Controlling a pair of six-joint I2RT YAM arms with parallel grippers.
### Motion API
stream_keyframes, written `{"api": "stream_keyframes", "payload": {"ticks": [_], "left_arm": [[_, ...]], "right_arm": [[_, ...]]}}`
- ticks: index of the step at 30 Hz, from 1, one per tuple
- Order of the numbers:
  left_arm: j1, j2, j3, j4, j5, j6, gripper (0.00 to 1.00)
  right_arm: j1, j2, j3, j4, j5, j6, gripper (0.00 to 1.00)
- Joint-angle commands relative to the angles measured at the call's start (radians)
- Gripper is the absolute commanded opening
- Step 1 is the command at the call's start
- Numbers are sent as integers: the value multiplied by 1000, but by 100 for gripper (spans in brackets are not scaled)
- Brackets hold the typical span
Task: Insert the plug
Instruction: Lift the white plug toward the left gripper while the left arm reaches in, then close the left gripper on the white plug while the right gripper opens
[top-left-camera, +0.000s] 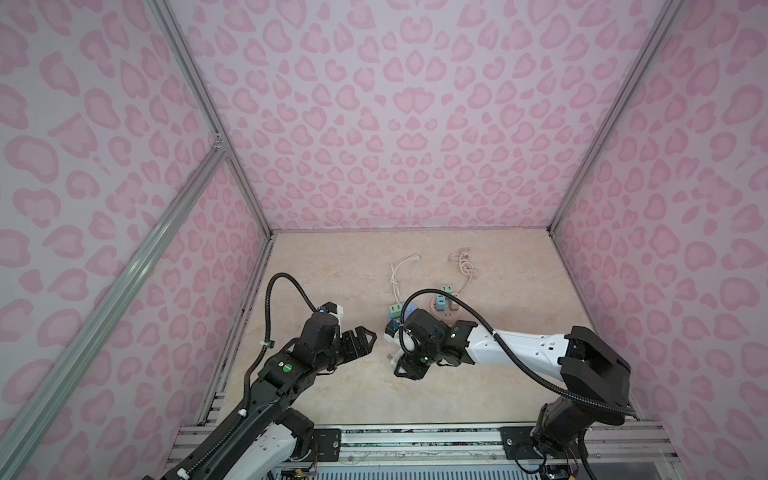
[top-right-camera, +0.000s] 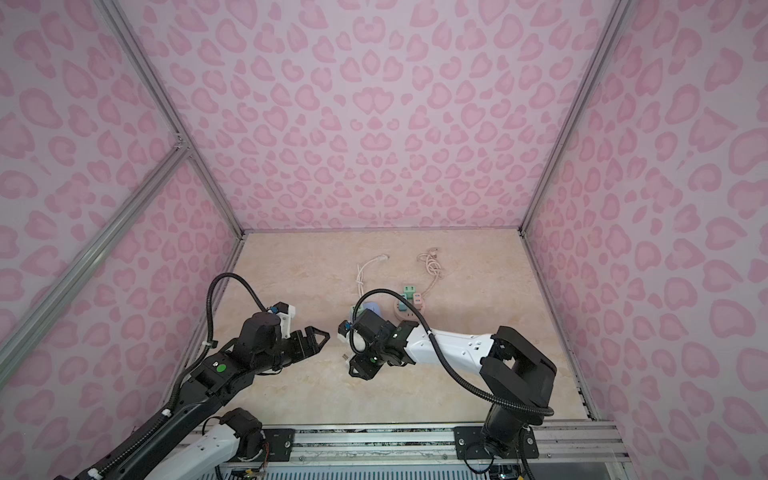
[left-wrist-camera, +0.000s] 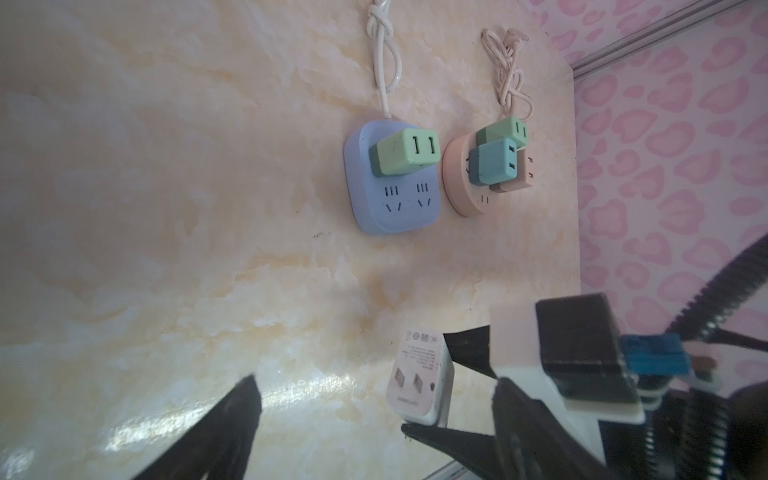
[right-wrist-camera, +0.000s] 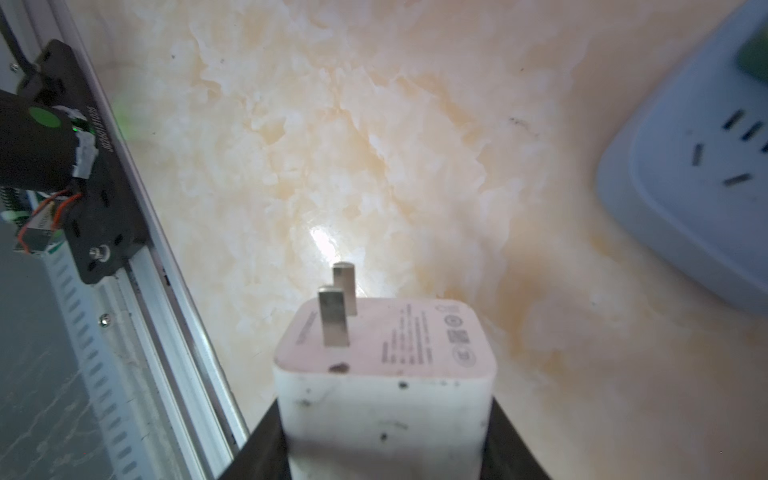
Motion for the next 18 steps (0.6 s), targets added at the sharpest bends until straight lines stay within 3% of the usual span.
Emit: {"api": "stream_keyframes", "payload": {"ticks": [1,7,18], "left_arm": [[0,2,-17,37,93,-22,89],[-1,26,-30,108,194,-82,88],[-22,94,-18,192,288,-145,84]], "right_arm": [[-26,-25,-17,71,-149,42,0],[-45,-68,-25,103,-227,36,0],[-45,-71,10,115,-191,43,0]]}}
